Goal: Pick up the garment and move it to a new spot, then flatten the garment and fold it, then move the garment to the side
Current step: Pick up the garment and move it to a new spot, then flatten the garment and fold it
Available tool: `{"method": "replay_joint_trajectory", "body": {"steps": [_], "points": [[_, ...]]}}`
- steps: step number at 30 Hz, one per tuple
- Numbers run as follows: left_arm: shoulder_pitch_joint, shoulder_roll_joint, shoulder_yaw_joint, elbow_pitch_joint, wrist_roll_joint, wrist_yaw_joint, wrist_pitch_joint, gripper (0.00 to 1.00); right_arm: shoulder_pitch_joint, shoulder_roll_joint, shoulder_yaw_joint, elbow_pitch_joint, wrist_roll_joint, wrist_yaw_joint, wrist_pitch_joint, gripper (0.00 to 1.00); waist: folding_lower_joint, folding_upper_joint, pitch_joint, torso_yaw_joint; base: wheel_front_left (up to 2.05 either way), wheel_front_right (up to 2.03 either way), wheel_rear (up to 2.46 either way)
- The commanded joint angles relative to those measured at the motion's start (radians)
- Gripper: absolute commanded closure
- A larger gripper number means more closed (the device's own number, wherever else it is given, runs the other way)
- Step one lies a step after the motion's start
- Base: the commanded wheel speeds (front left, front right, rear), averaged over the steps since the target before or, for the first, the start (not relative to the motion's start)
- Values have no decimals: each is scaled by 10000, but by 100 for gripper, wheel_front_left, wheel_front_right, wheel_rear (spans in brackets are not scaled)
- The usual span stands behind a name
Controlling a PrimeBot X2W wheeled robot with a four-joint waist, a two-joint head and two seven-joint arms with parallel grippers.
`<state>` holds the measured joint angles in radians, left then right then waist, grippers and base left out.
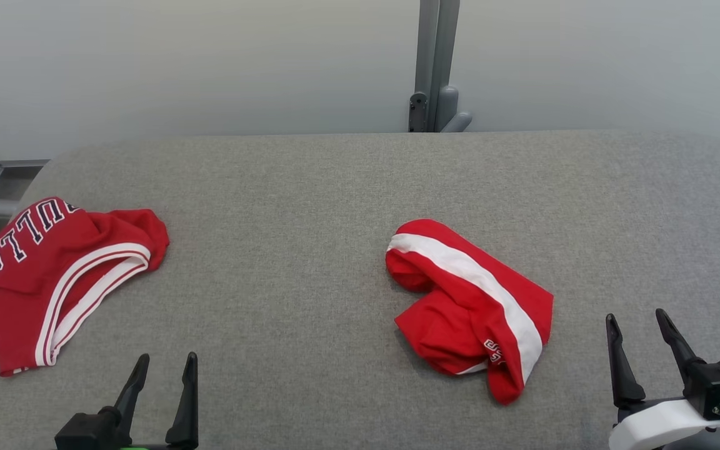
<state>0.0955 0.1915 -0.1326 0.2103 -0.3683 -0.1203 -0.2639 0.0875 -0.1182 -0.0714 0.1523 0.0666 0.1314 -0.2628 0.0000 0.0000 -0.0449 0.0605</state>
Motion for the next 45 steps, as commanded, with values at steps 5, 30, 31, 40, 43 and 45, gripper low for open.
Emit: {"method": "replay_joint_trajectory", "body": {"steps": [5, 30, 31, 40, 43, 45], "points": [[50, -201, 201, 14, 294, -96, -6, 0, 108, 52, 48, 50, -49, -14, -31, 0, 0, 0, 47, -76, 0, 0, 0], [-5107, -68, -3657, 1586, -1448, -111, 495, 0, -1161, -13, 405, -340, 285, -14, -31, 0, 0, 0, 2375, -1076, 0, 0, 0], [-5549, -99, -3898, 1800, -1592, -111, 662, 0, -1273, -7, 435, -358, 309, -14, -31, 0, 0, 0, 2601, -1182, 0, 0, 0], [-8318, -7, -5496, 3834, -3195, -100, 1950, 0, -2237, 276, 681, -429, 545, -14, -31, 0, 0, 0, 4071, -2383, 0, 0, 0], [-8748, 227, -5873, 4450, -3673, -100, 2180, 0, -2376, 366, 679, -383, 609, -14, -31, 0, 0, 0, 4255, -2732, 0, 0, 0], [-8881, 305, -6062, 4802, -3965, -100, 2255, 0, -2391, 433, 624, -349, 639, -14, -31, 0, 0, 0, 4283, -2899, 0, 0, 0]]}}
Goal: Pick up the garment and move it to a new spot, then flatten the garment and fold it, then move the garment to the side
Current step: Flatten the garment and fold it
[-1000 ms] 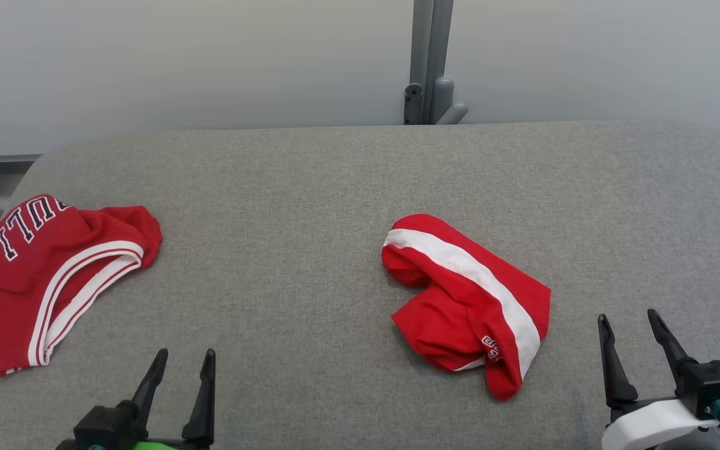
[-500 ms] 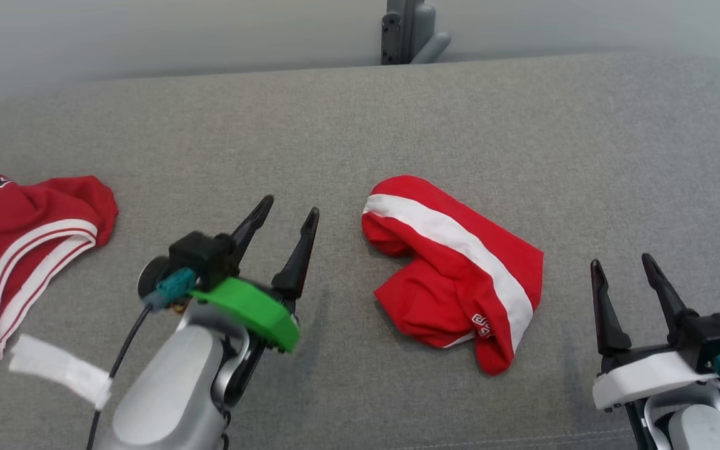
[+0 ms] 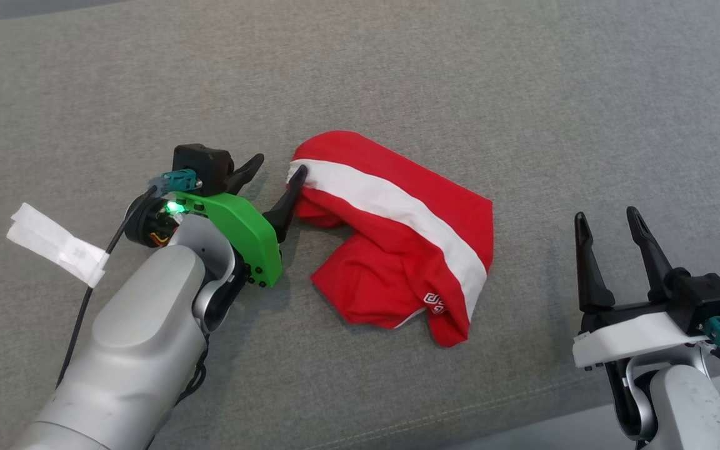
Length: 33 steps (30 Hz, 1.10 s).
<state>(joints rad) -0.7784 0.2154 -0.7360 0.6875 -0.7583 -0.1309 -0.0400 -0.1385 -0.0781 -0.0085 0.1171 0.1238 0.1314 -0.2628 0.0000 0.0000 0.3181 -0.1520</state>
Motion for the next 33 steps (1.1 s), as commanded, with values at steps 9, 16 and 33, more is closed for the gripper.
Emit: {"method": "replay_joint_trajectory", "body": {"steps": [9, 16, 33], "points": [[-311, 299, -813, 1336, -870, 5, 203, 0, -96, 180, 29, 101, 25, -14, -31, 0, 0, 0, 459, -1020, 0, 0, 0], [-198, 261, -1414, 1612, -1297, 5, 296, 84, 21, 202, -3, 153, -30, -14, -31, 0, 0, 0, 212, -960, 0, 0, 0], [-2020, -205, -1027, 939, -1542, 333, -1855, 100, 708, 228, 73, 362, -178, -14, -31, 0, 0, 0, -1171, -660, 0, 0, 0]]}}
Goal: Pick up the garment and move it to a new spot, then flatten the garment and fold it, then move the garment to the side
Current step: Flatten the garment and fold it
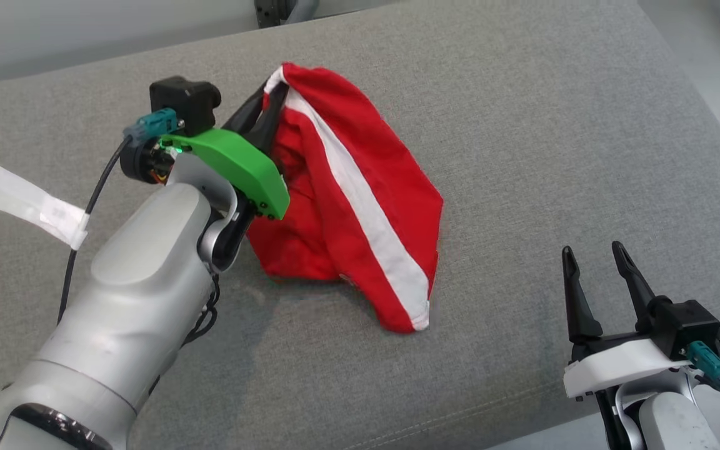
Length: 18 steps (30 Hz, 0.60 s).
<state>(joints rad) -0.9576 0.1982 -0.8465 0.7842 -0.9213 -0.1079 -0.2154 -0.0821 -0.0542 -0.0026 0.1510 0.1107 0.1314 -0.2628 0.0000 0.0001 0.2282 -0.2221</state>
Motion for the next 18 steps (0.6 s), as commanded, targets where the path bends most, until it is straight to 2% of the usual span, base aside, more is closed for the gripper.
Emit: {"method": "replay_joint_trajectory", "body": {"steps": [1, 10, 15, 18], "points": [[-367, -80, 175, -65, 148, 237, -191, 100, 173, -8, 21, 32, -44, -14, -31, 0, 0, -1, -357, 28, 0, 0, 0], [-898, -685, 1550, -1258, 573, 1111, -503, 100, 432, 6, -31, 54, -64, -14, -31, 0, 0, -1, -915, -10, 0, 0, 0], [334, -979, 2703, -2522, 1455, 1821, -487, 100, 541, 15, -97, 31, -99, -14, -31, 0, 0, -1, -1041, 121, 0, 0, 0], [1651, -1143, 3096, -3127, 1892, 1907, -489, 100, 582, 19, -73, 32, -100, -14, -31, 0, 0, -1, -1110, 197, 0, 0, 0]]}}
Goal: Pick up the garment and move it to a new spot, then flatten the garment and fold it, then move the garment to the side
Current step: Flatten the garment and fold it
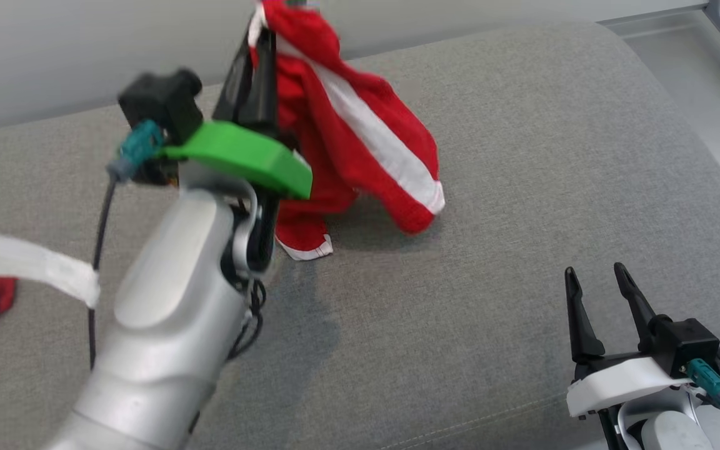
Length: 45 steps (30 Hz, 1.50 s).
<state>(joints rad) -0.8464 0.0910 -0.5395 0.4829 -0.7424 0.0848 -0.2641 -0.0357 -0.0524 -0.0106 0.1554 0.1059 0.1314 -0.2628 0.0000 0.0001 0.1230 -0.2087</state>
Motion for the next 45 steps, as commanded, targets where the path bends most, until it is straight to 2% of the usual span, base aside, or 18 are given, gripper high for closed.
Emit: {"method": "replay_joint_trajectory", "body": {"steps": [1, 8, 11, 19, 25, 26, 28, 29, 35, 40, 45], "points": [[1061, -96, 76, -259, 243, -93, -1, 100, 143, 1, 19, -5, -46, -14, -31, 0, 0, -1, -83, 98, 0, 0, 0], [4139, -193, -464, -139, 173, -946, -3, 100, 377, 2, -59, 60, -77, -14, -31, 0, 0, -1, -242, 490, 0, 0, 0], [5318, -41, -480, 166, 45, -1085, -4, 100, 462, 7, -75, 76, -114, -14, -31, 0, 0, -1, -327, 670, 0, 0, 0], [7214, 234, 970, 48, 251, -987, -3, 100, 691, -88, -141, 103, -161, -14, -31, 0, 0, -1, -519, 1255, 0, 0, 0], [7831, 2, 1510, 175, 447, -1561, -5, 100, 715, -100, 18, 170, -190, -14, -31, 0, 0, -1, -612, 1471, 0, 0, 0], [7855, -27, 1528, 247, 431, -1631, -3, 94, 705, -113, 29, 172, -177, -14, -31, 0, 0, -1, -606, 1492, 0, 0, 0], [7899, -57, 1630, 349, 515, -1717, -3, 38, 695, -140, 34, 174, -156, -14, -31, 0, 0, -1, -605, 1527, 0, 0, 0], [7931, -78, 1625, 438, 552, -1750, -3, 0, 697, -142, 38, 172, -150, -14, -31, 0, 0, -1, -607, 1538, 0, 0, 0], [8162, 173, 1815, 743, 584, -1876, -4, 0, 757, -185, 108, 132, -147, -14, -30, 0, 0, -1, -574, 1425, 0, 0, 0], [8528, 579, 2023, 487, 555, -1692, 103, 0, 775, -200, 122, 90, -126, -14, -30, 0, 0, -1, -504, 1208, 0, 0, 0], [8853, 849, 1737, -738, 270, -1720, 1366, 0, 705, -202, 131, 101, -104, -14, -30, 0, 0, -1, -407, 922, 0, 0, 0]]}}
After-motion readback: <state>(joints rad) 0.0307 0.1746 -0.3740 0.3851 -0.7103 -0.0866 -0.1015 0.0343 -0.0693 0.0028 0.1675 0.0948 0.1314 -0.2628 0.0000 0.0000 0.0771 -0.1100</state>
